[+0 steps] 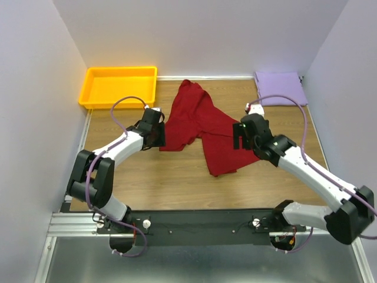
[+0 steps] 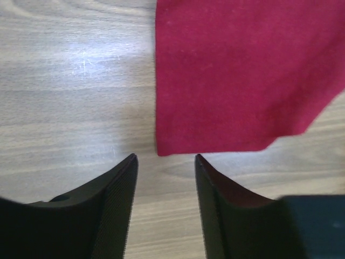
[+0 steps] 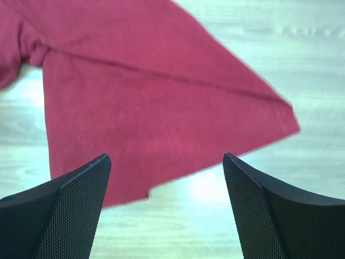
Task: Fold and stack the t-shirts
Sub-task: Flatten the tshirt out
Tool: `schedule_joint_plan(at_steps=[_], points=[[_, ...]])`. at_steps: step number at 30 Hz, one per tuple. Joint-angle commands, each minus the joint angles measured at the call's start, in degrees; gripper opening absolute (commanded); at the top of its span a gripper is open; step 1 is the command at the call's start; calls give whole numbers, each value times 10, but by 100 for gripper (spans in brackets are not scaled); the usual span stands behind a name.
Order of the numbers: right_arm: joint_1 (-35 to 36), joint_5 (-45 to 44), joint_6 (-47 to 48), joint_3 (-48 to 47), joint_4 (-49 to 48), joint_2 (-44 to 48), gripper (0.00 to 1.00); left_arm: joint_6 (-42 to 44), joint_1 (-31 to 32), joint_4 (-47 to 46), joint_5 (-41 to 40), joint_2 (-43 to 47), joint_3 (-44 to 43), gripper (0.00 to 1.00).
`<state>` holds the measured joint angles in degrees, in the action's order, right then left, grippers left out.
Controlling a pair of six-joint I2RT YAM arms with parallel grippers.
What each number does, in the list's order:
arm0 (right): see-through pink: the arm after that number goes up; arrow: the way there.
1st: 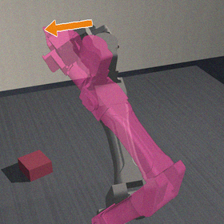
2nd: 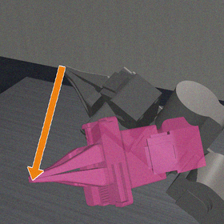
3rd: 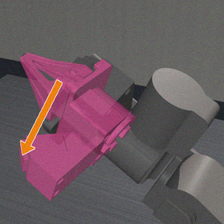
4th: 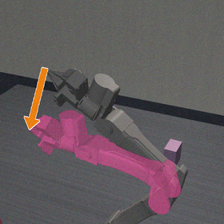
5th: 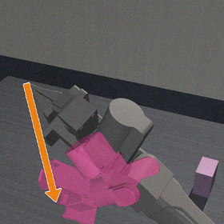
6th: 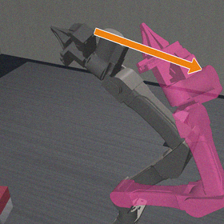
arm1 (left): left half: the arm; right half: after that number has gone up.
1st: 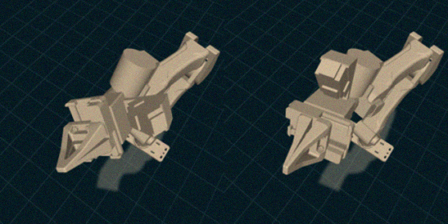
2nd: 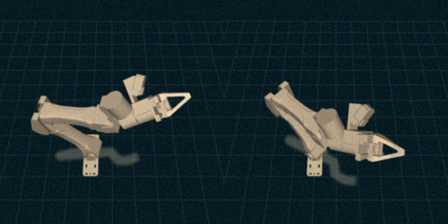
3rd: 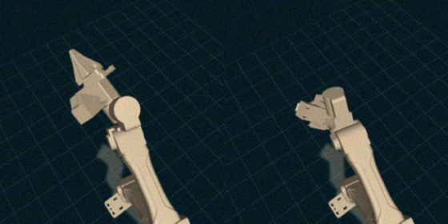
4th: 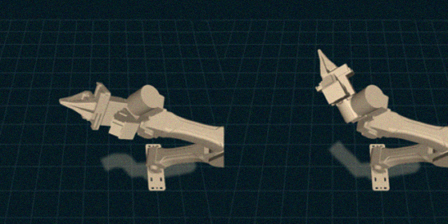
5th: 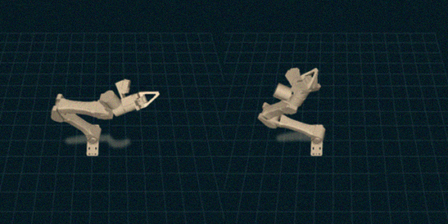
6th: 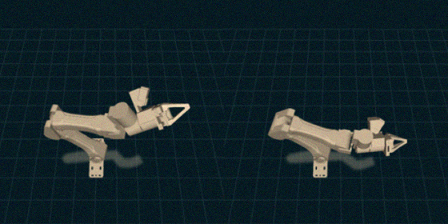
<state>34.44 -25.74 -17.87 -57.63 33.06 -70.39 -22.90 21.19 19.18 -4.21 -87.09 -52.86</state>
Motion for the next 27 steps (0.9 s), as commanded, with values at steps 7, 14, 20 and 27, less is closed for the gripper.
schedule_joint_plan(at_steps=[7,14,20,27], points=[[3,29,-58,101,-29,96,91,-28,3,38,-58,-86,-62,45],[3,26,-50,117,-43,101,91,-30,10,52,-55,-119,-76,45],[3,31,-49,125,-52,103,91,-35,19,64,-60,-136,-77,45],[3,39,-47,129,-55,118,91,-34,19,84,-70,-159,-75,44]])
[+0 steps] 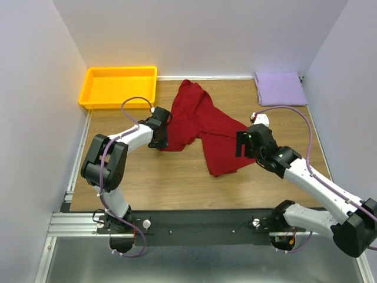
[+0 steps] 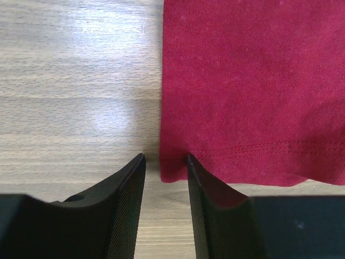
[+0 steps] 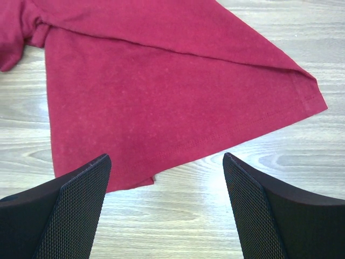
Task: Fold and stack the t-shirts
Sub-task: Flatten the tshirt out
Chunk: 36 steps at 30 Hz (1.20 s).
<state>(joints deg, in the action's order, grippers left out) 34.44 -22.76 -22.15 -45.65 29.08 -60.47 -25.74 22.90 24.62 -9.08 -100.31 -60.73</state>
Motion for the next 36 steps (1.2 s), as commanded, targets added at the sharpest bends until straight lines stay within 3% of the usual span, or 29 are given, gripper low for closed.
schedule_joint_plan(at_steps=[1,8,14,22,29,36], points=[[3,10,-5,9,-16,19,91,-5,2,30,-20,-30,6,42],[3,19,-6,4,-17,22,91,-6,3,32,-15,-36,16,27],[3,35,-1,5,-17,15,91,-5,3,38,-34,-20,21,0],[3,68,-24,-8,-10,-39,91,37,-51,39,-70,48,24,0],[-7,74,-44,-92,47,-148,89,90,-119,10,-70,94,29,0],[-110,83,-10,-124,64,-213,85,98,-158,-53,-20,120,79,0]])
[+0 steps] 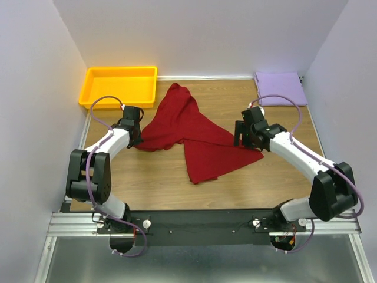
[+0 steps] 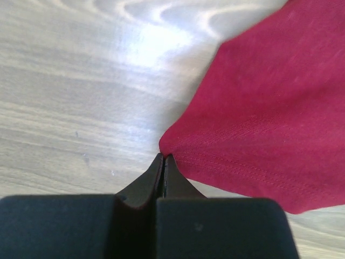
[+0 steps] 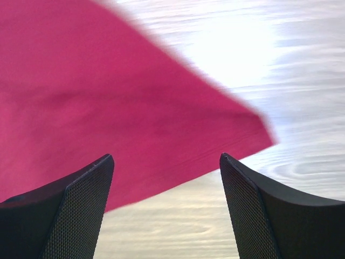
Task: Fold and stack the t-shirts
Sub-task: Flatten the tshirt out
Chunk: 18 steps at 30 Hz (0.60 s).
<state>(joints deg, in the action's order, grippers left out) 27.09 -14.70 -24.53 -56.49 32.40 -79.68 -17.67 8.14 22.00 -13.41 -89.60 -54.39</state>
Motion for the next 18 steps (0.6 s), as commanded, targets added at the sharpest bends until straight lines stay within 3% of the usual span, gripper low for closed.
schedule_joint_plan(at_steps=[1,11,14,17,18], points=[[-55,-2,27,-18,36,-35,84,18,-11,-30,32,21,14,0],[-179,69,61,-23,60,-122,76,27,-11,-40,38,34,15,0],[-208,85,84,-13,59,-141,66,28,-11,-41,39,34,14,0],[-230,100,99,-7,58,-150,47,29,-11,-40,41,35,13,0],[-230,104,99,-7,58,-152,45,29,-11,-40,42,35,13,0]])
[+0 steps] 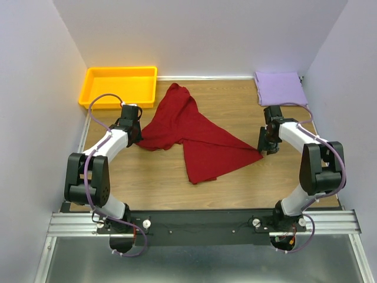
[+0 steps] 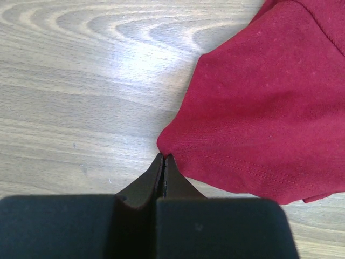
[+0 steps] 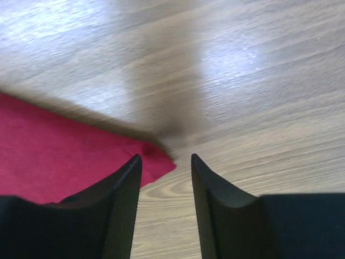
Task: Fold and stack the t-shirts
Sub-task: Flatten the tshirt out
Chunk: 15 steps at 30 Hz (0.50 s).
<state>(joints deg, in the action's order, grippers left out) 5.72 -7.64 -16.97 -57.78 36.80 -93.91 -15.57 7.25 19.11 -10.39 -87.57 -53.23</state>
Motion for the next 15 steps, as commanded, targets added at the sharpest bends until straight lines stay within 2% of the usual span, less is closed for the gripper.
schedule_joint_plan(at_steps=[1,5,15], points=[[-21,39,26,4,14,-13,42,8,-2,-13,12,15,2,0],[-26,67,34,1,11,-30,40,10,-2,-12,20,11,1,0],[-26,90,41,14,-1,-36,41,11,-3,-11,23,5,1,0]])
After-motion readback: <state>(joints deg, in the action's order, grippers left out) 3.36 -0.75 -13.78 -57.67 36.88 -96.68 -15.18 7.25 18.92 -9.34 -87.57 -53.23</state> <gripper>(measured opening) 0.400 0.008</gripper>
